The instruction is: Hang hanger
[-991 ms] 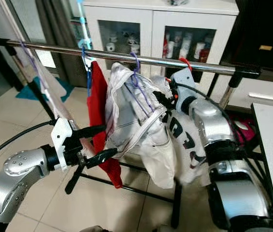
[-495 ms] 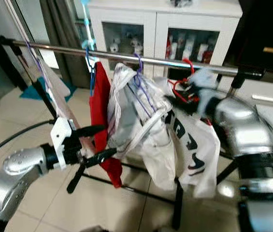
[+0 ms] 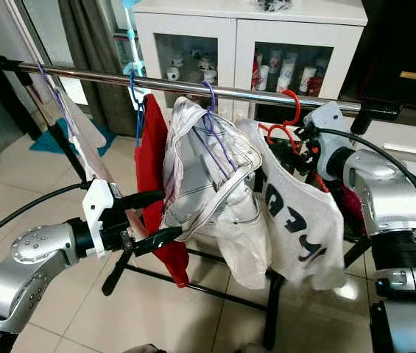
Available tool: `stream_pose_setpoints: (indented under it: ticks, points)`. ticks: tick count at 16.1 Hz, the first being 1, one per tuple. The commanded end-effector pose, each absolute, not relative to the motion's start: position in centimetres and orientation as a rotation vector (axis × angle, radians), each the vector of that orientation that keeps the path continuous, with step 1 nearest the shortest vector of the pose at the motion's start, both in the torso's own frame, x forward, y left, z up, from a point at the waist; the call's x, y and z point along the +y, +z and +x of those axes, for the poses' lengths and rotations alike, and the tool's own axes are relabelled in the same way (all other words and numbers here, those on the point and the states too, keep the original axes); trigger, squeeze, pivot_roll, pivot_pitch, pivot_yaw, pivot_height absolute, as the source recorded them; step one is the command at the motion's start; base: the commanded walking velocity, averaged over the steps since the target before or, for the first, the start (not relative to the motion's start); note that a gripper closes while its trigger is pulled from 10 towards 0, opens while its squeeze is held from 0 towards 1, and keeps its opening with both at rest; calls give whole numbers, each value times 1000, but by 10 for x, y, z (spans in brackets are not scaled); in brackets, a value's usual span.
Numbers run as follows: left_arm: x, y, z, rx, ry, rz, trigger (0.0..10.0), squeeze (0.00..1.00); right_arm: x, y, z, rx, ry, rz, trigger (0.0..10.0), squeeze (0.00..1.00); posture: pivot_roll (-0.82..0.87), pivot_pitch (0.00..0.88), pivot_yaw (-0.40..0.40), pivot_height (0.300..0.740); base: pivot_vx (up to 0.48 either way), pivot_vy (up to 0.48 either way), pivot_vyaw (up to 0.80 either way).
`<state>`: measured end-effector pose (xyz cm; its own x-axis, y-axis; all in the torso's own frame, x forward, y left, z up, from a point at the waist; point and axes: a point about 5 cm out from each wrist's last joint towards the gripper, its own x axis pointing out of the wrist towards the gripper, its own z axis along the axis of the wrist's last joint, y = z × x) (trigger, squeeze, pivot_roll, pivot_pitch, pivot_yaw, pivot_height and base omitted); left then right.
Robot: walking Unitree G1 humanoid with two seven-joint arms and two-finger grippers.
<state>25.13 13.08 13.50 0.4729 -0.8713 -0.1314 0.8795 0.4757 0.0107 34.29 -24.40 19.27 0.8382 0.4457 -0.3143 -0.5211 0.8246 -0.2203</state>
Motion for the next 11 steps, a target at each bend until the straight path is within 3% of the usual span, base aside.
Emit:
stream_pose_setpoints:
  ticks: [1,5,11]
  points:
    - [133,138,255,105,-1069,109,10000,0,-239,200,340,244,581,-324,10000,0,-105,0,102,740,0,0,0]
    - [135,137,256,108,-1078,124,10000,0,-250,196,336,270,540,-326,10000,0,-113,0,109,740,0,0,0]
    - [133,139,256,106,-1098,126,10000,0,-255,184,354,317,414,-260,10000,0,-111,0,126,740,0,0,0]
